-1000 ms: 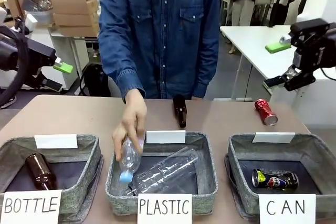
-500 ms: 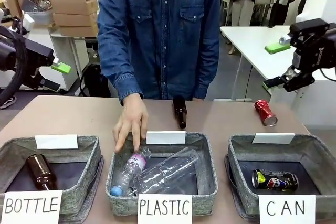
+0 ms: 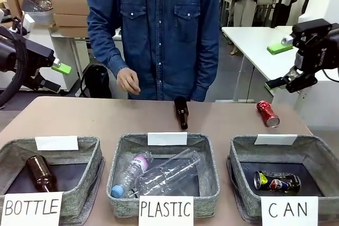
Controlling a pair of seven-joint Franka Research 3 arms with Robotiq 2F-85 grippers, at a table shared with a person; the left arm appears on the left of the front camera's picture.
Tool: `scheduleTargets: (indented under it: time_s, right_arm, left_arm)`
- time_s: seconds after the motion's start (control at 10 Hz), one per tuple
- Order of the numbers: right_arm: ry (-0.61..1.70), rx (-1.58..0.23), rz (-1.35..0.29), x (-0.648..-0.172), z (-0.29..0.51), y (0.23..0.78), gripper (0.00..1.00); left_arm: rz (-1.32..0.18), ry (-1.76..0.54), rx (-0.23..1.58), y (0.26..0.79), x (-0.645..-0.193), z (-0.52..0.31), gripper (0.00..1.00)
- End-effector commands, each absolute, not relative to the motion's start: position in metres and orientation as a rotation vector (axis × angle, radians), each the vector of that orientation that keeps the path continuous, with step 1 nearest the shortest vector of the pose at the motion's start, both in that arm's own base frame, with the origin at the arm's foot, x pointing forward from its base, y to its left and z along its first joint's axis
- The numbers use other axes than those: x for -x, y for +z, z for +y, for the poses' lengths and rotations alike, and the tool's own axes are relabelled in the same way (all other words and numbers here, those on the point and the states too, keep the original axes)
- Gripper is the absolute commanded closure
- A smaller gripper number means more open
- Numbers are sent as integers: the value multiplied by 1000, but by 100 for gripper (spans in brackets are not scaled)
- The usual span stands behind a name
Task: Sort the can waste into the basket.
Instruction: Pick up the can waste from the table and place it in the right Fabric basket.
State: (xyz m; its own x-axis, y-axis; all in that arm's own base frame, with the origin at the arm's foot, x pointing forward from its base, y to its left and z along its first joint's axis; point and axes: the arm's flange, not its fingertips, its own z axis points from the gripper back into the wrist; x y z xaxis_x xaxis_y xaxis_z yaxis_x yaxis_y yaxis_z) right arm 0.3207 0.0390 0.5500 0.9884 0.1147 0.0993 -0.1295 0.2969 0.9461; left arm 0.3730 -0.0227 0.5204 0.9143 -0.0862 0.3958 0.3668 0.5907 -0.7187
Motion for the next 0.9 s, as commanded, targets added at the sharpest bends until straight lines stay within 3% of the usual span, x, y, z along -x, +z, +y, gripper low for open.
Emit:
scheduleTargets:
  time_s: [0.0,0.1,0.2,0.5,0.7,0.8]
  right_arm:
    - [219,-812,-34,-322,53,548,0]
    - [153,-411,-46,-334,70,535,0]
    - [207,-204,-25,-346,76,522,0]
    - [36,413,-25,-364,39,521,0]
    - [-121,468,-169,-346,20,553,0]
    - [-286,457,-269,-306,34,589,0]
  left_arm:
    - [-337,-267,898,522,-372,-20,0]
    - [-337,-267,898,522,-372,-20,0]
    - [-337,-267,898,522,-372,-20,0]
    - [-337,-267,898,522,-372,-20,0]
    - [-337,-267,898,522,-372,-20,0]
    - [-337,-267,898,522,-372,-20,0]
